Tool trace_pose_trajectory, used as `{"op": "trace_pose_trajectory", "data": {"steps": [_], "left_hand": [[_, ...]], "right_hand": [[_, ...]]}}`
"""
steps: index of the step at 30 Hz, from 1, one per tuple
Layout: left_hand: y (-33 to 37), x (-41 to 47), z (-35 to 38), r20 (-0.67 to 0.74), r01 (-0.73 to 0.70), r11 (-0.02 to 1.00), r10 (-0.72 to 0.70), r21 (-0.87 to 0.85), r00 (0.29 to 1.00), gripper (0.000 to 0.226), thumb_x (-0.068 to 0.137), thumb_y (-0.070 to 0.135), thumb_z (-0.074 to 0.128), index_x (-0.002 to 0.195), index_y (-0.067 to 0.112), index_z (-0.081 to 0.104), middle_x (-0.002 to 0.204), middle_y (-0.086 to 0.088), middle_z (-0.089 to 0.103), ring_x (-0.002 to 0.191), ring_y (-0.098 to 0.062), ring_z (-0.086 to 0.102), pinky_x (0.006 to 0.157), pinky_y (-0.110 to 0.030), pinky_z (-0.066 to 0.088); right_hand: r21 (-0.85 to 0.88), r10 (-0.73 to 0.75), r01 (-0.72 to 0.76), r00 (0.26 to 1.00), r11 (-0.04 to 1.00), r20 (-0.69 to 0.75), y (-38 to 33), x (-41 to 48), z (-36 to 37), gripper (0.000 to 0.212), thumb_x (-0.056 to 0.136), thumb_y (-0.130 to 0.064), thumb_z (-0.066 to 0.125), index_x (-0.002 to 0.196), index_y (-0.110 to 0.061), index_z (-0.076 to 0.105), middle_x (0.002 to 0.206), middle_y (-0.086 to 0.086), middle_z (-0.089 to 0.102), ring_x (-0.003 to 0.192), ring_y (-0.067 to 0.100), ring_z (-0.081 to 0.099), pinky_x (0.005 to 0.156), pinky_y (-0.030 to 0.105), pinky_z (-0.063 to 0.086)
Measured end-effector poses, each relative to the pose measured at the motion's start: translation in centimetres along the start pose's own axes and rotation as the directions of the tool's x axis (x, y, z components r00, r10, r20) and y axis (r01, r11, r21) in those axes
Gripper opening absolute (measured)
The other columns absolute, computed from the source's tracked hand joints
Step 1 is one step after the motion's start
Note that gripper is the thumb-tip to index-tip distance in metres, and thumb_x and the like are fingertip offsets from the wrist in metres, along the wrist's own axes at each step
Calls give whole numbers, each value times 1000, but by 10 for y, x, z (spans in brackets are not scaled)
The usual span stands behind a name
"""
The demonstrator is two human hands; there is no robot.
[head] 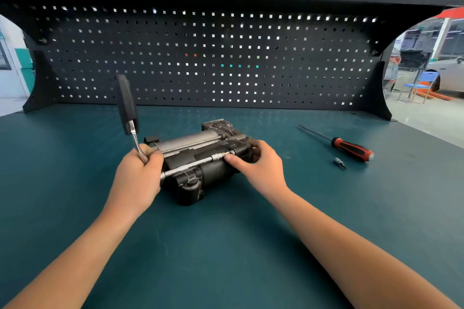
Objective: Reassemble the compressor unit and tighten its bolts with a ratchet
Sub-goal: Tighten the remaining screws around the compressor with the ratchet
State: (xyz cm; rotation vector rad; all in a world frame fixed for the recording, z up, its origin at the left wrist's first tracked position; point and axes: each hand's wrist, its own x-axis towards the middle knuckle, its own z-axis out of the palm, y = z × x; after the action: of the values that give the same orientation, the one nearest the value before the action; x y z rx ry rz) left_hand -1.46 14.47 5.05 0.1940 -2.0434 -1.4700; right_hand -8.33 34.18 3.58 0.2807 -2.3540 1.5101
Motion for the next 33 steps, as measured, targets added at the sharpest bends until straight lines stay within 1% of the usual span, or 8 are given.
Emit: {"op": "trace_pose_trajectory", "data": {"steps": [5,7,10,15,19,23,29,33], "left_hand": [[-4,2,0,66,140,985,-134,-99,989,34,91,6,41,62,16,27,58,-3,20,29,-10,21,33,-13,16],[-4,1,3,60,82,995,-79,-55,995,33,90,6,41,62,16,27,53,-1,23,32,-12,21,36,-14,19],[-5,-1,7,25,-3,1000,3,-4,1000,36,91,11,43,59,16,28,35,11,30,28,-7,26,44,-22,23],[-8,-8,-2,-53,-68,997,67,-23,996,31,90,19,46,61,16,34,39,10,37,31,-6,30,46,-27,28],[-2,-11,-1,-61,-77,997,76,-8,995,23,79,30,44,62,16,35,51,1,38,44,-18,33,53,-35,33],[0,-10,1,-64,-74,997,75,17,995,29,88,23,47,62,16,35,55,-2,38,52,-22,33,59,-41,35],[4,-15,2,-96,-183,970,200,160,975,31,94,18,43,64,15,35,52,-2,39,53,-25,40,51,-33,31],[8,-23,2,-118,-247,939,281,240,953,29,94,18,43,66,12,38,55,-4,41,56,-18,41,52,-28,33]], "right_hand": [[24,-7,7,1000,1000,27,2,-1,-3,62,71,-38,77,124,-15,53,115,2,60,107,17,55,95,32,45],[17,-24,23,998,1000,53,3,-1,-5,52,72,-34,76,118,-21,56,112,1,61,106,17,55,94,32,45],[-8,-76,77,993,997,94,4,-1,-9,35,73,-29,76,96,-40,53,101,-4,61,103,15,55,88,26,44],[-58,-91,97,992,994,91,4,-2,-6,56,74,-41,73,123,-23,55,108,-3,57,103,11,52,87,20,38],[-60,-98,102,993,993,64,3,-4,-3,56,76,-45,70,126,-26,53,108,-3,55,101,10,52,86,19,37],[-65,-77,81,995,995,61,4,-4,-2,59,77,-46,68,130,-25,50,110,-4,53,104,11,52,86,20,36],[-67,-72,76,996,995,61,4,-4,-2,63,77,-46,68,132,-22,49,113,-2,54,107,12,51,88,20,36],[-38,-74,76,996,996,48,4,-5,-2,57,78,-45,68,129,-25,51,107,-3,54,98,9,51,85,18,37]]}}
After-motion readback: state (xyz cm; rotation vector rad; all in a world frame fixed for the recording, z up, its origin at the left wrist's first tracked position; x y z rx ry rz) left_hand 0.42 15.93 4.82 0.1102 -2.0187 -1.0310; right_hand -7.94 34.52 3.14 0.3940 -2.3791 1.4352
